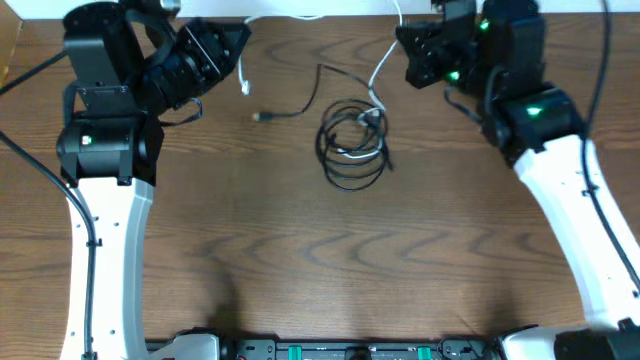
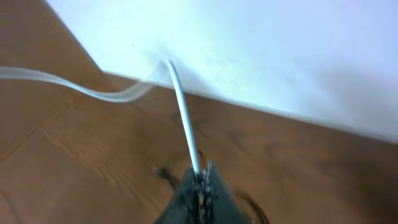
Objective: Untangle cables
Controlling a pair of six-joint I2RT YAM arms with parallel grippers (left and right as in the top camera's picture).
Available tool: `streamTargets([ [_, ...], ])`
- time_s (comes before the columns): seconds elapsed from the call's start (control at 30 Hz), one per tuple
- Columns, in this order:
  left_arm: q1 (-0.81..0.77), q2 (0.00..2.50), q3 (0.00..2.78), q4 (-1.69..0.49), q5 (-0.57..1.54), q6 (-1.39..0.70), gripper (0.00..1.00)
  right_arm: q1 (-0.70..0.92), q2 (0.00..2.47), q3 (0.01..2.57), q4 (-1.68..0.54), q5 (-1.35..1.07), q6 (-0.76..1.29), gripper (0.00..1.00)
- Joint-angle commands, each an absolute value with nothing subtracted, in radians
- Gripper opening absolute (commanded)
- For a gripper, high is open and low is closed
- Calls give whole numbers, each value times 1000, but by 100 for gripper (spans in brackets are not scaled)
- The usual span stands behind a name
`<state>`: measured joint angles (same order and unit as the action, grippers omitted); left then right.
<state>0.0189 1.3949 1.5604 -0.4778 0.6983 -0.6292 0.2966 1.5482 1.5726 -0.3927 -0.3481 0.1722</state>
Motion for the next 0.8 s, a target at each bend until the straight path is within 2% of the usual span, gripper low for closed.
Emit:
streamTargets([
  [0.0, 23, 1387, 1575, -519, 587, -431, 8, 295, 1538, 1662, -442, -398, 130, 1],
  [0.03, 23, 1387, 1575, -531, 574, -413, 17, 295, 1538, 1682, -455, -400, 130, 1],
  [0.07, 23, 1389, 1575, -543, 560, -392, 31, 295, 1538, 1707, -471, -400, 130, 1],
  [0.13, 23, 1395, 1575, -574, 536, -366, 63, 295, 1538, 1769, -511, -399, 130, 1],
  [0.23, 23, 1414, 1575, -622, 533, -344, 78, 295, 1538, 1844, -569, -399, 130, 1],
  [0.33, 20, 1451, 1575, -678, 539, -344, 82, 296, 1538, 1852, -610, -400, 161, 1],
  [0.53, -31, 1555, 1570, -763, 725, -189, 82, 299, 1594, 1851, -708, -403, 179, 1],
  [0.77, -145, 1660, 1550, -807, 760, -78, 82, 295, 1662, 1851, -783, -403, 187, 1],
])
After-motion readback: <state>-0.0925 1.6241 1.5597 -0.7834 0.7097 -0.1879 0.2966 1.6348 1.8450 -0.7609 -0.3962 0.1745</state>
